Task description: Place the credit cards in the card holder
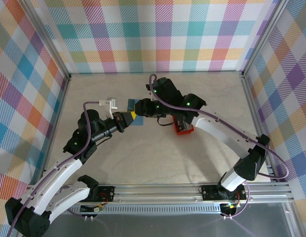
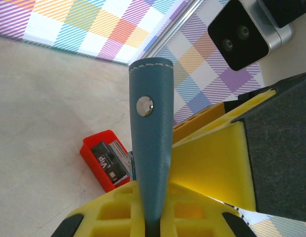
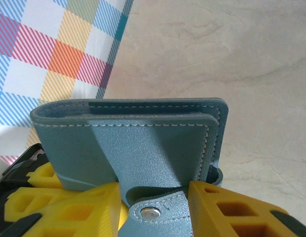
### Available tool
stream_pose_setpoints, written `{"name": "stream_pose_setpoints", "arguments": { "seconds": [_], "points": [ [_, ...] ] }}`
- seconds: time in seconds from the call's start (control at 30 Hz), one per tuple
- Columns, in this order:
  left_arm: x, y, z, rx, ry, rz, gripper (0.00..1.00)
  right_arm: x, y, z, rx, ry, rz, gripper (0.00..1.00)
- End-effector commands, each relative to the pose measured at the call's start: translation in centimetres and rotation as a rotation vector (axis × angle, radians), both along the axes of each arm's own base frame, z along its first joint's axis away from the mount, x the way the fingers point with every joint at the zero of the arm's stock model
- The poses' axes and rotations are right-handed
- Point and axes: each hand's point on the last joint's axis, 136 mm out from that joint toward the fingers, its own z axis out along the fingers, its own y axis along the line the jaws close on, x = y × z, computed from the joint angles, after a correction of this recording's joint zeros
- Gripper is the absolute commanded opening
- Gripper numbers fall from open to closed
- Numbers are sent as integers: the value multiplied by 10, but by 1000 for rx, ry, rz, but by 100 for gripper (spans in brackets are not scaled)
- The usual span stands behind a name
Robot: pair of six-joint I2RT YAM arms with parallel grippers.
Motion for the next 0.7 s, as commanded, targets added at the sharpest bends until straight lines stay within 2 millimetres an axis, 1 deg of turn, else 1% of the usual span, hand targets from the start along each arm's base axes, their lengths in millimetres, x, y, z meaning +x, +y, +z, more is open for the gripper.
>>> {"name": "stream_pose_setpoints", "arguments": {
  "seconds": [0.0,0.03,0.17,0.2,0.27,0.37,0.47,0.6,0.67],
  "points": [
    [-12,-10,29,-48,-111,-74,0,-1,4,-7,-37,23,-14,38],
    [-12,-10,30,-51,-114,-76,0,0,4,-13,-51,32,-18,36],
    [-11,-10,34,-59,-125,-72,0,1,5,-25,-77,50,-18,19],
    [-11,-10,34,-55,-126,-67,0,1,5,-26,-79,50,-18,16],
    [-9,-9,32,-43,-122,-61,0,1,3,-24,-84,40,-21,14],
    [-3,-6,20,-6,-85,-25,0,4,-6,-23,-98,31,-36,0],
    [4,3,8,31,-50,41,0,6,-20,-22,-92,38,-47,0],
    [7,4,4,35,-36,52,0,9,-44,-31,-103,56,-61,0],
    [8,2,3,30,-29,46,0,8,-52,-38,-97,71,-50,0]
  ]
}}
